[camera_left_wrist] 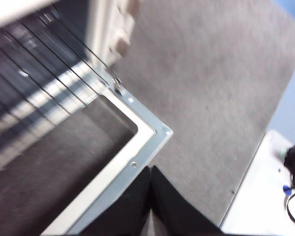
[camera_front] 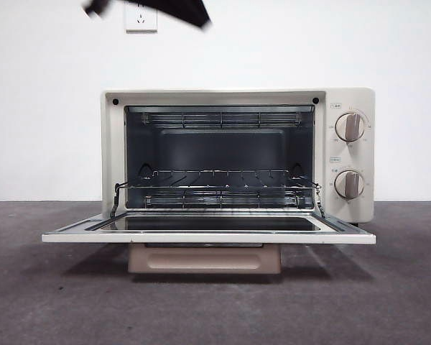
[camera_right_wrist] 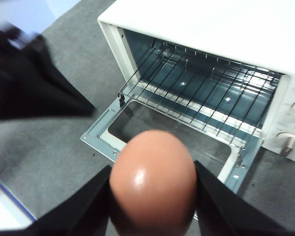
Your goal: Eggoven
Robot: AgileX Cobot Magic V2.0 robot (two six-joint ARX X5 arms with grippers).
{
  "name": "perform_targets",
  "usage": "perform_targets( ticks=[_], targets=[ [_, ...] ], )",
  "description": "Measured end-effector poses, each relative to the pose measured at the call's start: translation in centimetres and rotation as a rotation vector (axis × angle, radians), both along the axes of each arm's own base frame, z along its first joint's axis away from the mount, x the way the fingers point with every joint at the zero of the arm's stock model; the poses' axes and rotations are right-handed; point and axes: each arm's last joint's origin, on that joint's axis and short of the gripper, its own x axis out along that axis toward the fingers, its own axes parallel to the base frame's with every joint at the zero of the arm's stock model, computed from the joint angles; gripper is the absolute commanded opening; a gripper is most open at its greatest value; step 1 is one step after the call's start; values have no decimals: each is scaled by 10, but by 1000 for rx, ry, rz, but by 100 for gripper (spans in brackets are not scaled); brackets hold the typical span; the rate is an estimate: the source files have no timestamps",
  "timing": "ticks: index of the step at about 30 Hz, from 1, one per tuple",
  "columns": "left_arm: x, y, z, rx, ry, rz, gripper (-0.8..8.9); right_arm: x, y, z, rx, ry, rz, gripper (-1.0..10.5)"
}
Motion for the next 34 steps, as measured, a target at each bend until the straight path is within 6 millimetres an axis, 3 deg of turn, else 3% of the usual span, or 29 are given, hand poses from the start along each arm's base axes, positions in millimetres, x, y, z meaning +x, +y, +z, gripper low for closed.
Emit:
perform_targets(
  ticks=[4, 7, 18, 26, 34],
  targets=[
    [-14, 26, 18, -52, -63, 43, 5, 19, 11, -10, -16, 51, 2, 3],
    [-25, 47, 22, -75, -93, 94, 5, 38, 20, -18, -15, 81, 5, 3],
    [-61, 115, -12, -101, -114, 328, 5, 100, 54, -58, -14, 133, 5, 3],
    [-78, 133, -32, -140, -71, 347, 5, 142, 71, -98, -32, 163, -28, 3],
    [-85, 135, -30, -158, -80, 332, 5, 173, 81, -132, -38, 145, -76, 3]
  ],
)
